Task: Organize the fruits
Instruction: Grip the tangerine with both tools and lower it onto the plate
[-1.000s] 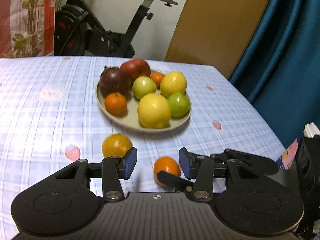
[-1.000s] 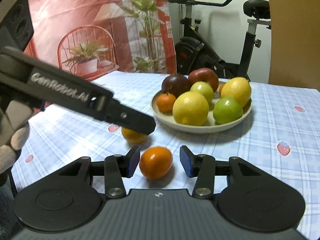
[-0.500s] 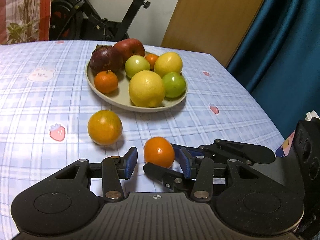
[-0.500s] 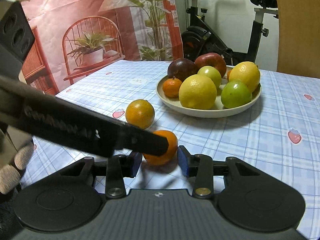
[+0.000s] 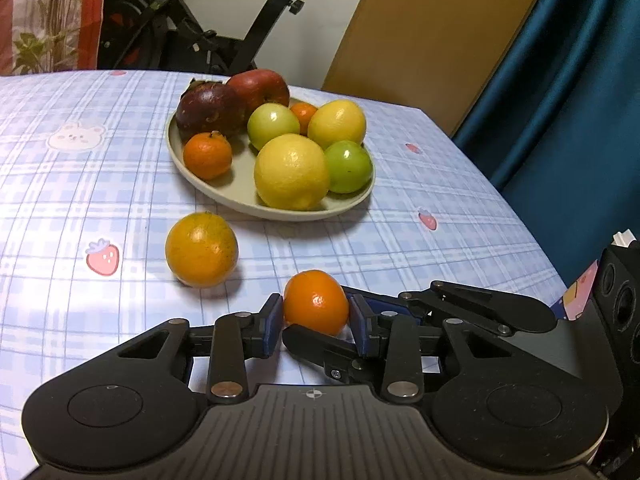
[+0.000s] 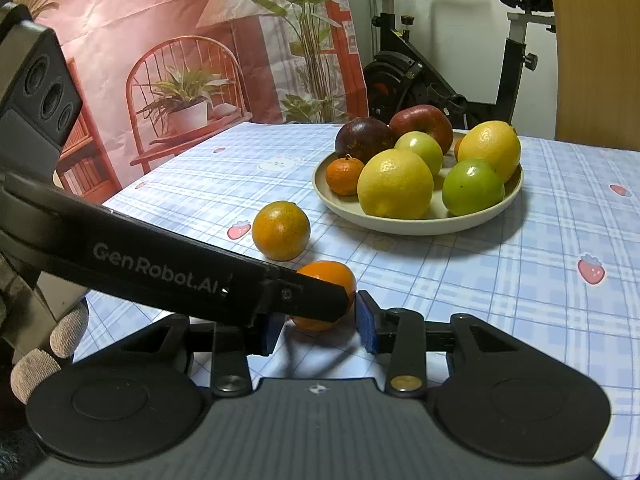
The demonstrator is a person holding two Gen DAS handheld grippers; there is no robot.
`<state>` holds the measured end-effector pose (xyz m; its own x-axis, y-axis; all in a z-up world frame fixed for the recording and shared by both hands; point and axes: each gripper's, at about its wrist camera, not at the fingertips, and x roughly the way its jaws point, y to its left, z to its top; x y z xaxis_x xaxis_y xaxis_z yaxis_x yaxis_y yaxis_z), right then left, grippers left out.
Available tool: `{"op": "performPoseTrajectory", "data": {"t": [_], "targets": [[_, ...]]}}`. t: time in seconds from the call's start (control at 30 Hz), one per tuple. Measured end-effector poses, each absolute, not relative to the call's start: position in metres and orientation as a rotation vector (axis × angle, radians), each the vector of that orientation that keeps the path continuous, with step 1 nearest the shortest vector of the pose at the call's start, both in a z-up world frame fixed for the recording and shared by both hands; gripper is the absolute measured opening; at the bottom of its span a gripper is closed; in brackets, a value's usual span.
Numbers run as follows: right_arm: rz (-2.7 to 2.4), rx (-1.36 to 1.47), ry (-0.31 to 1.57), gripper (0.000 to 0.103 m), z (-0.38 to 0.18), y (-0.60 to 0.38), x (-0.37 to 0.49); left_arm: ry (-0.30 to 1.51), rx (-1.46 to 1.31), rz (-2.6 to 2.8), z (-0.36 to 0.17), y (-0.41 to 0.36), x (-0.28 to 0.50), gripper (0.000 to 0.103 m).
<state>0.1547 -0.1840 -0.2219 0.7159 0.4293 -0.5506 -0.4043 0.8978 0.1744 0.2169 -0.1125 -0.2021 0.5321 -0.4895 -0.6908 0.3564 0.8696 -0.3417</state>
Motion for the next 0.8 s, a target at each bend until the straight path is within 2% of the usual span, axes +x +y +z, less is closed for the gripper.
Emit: {"op": "performPoseTrajectory", "data": {"t": [0.2,0.43,0.5,0.8], "targets": [[0.448,0.062,0.565,0.041,-0.205,-0.185,0.157,0.804,-0.136,-0.523,-0.180,-0.112,0.223,0.038],[0.448,0.096,0.511,0.038,-0.170,-0.184,0.192,0.744,-0.150,-0.515,-0.152,-0.103,0.266,0.038],[0.456,0.065,0.511,0.037,-0.162,-0.179,0.209,0.748,-0.184,-0.521,-0.152,-0.097,0.281,0.031],[0.434,-0.019,0.564,0.033,-0.173,-0.160,0.256,0.824,-0.325,-0.520,-0.179,-0.076,0.325,0.032]]}}
